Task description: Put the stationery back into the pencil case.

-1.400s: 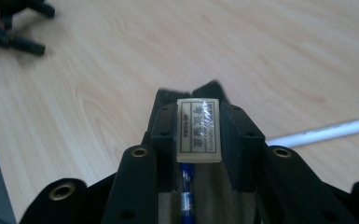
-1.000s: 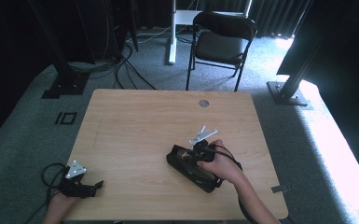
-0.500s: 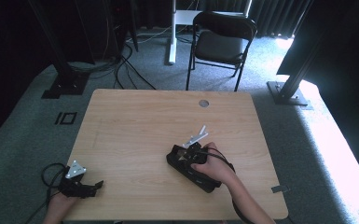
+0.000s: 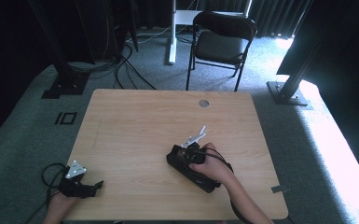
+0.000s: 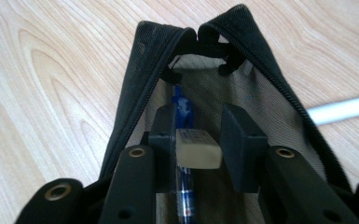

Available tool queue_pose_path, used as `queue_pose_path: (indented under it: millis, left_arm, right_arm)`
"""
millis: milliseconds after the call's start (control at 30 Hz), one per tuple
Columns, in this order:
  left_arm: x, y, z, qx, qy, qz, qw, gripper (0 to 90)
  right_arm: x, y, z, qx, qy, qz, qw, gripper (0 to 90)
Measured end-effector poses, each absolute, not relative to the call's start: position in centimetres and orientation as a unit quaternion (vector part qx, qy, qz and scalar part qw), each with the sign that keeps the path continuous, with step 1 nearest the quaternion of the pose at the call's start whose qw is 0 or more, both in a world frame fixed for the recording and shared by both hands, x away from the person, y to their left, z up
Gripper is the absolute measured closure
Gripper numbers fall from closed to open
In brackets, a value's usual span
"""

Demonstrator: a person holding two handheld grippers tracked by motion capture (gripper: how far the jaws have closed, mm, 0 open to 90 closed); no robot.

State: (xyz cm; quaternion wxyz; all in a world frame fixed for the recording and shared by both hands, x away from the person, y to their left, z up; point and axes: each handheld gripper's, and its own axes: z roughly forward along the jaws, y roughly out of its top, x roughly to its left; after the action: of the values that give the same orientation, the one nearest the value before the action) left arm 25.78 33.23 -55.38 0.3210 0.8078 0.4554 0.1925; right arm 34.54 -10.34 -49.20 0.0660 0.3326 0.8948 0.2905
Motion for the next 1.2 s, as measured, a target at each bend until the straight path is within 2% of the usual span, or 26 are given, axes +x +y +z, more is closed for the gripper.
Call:
queue_pose_path:
  millis: [267,567,767,1200]
  left_arm:
    - [25.8,33.2,-55.4,0.808,0.455,0.192,0.321,2.0]
    - [25.8,33.2,-55.4,0.808,0.455,0.193,0.321,2.0]
    - [25.8,33.2,-55.4,0.808,0.455,0.192,0.321,2.0]
    - [25.8,33.2,-55.4,0.808,0.455,0.193,0.321,2.0]
  right_arm:
    - [33.8,-11.5,-46.4,0.328,0.879,0.340,0.067,65.3]
    - [35.1,-14.3,-43.9,0.373,0.835,0.389,0.108,64.3]
    - [36.9,-15.6,-44.7,0.416,0.815,0.384,0.125,62.6]
    - [41.1,-16.7,-48.2,0.485,0.790,0.350,0.133,60.8]
